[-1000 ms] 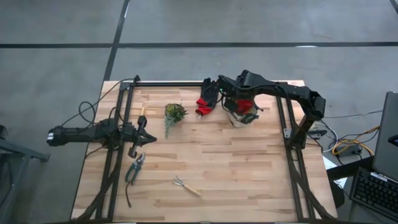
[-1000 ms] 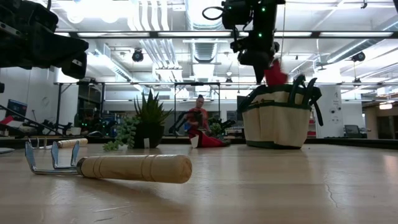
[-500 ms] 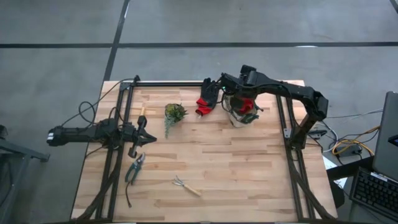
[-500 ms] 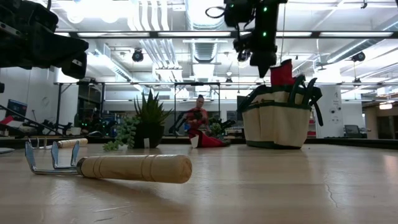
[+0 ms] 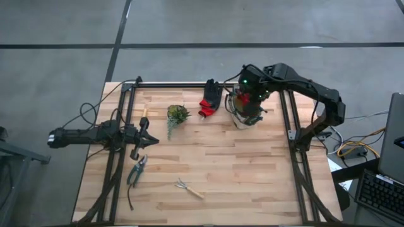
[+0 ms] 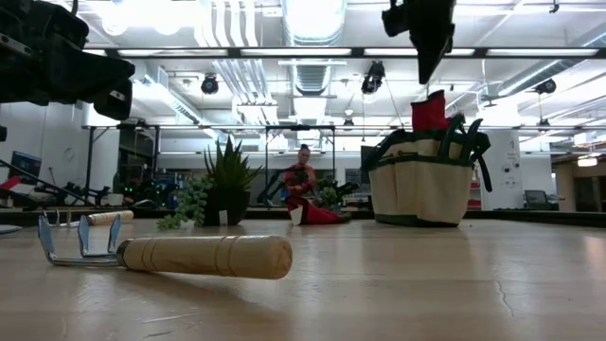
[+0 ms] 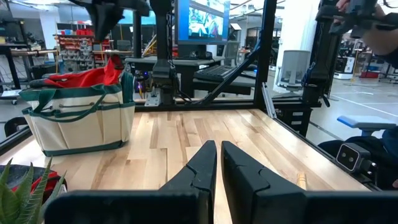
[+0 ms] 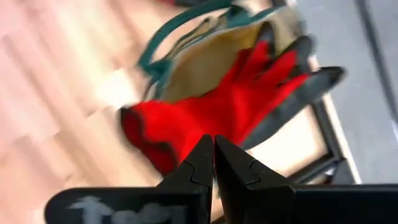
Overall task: Pick & Place Garden tools in Gardening bag
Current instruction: Put the bottom red gloves into the gardening bag
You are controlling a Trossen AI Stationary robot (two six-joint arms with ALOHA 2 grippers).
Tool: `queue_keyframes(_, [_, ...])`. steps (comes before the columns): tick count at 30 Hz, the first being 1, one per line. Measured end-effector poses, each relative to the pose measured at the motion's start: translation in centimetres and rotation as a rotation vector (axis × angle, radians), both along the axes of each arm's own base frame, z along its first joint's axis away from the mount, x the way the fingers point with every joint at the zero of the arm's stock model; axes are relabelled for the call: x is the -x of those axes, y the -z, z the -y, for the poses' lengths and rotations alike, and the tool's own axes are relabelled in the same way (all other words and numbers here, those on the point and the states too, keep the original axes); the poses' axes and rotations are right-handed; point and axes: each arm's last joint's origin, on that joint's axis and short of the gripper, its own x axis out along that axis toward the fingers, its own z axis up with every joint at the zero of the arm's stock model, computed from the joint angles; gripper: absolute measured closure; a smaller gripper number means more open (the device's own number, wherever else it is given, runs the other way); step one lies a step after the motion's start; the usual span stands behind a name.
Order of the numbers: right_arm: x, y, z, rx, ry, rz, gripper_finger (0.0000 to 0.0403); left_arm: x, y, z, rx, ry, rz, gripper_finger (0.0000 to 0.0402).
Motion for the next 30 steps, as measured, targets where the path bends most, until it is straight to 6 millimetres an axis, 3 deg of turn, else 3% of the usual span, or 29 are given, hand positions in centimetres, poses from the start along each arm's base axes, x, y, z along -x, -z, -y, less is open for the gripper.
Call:
queue_keyframes(8, [0.4, 0.6, -2.5, -0.09, -0.122, -0.054, 0.0393, 0.0, 0.0, 0.0, 0.0, 0.0, 0.0, 0.0374])
queue_keyframes(14, [0.2, 0.8, -3.4, -0.043, -0.162, -0.074, 0.0365, 0.0, 0.0, 0.0, 0.0, 0.0, 0.0, 0.0374])
queue_keyframes(24, [-0.2, 2.8, -3.7, 0.088, -0.221, -0.18, 0.0281, 0.0, 0.0, 0.0, 0.0, 0.0, 0.0, 0.0374])
queue_keyframes(30, [-0.8, 4.0, -3.6, 0.082, -0.252, -0.158, 0.0275, 0.0, 0.0, 0.0, 0.0, 0.0, 0.0, 0.0374])
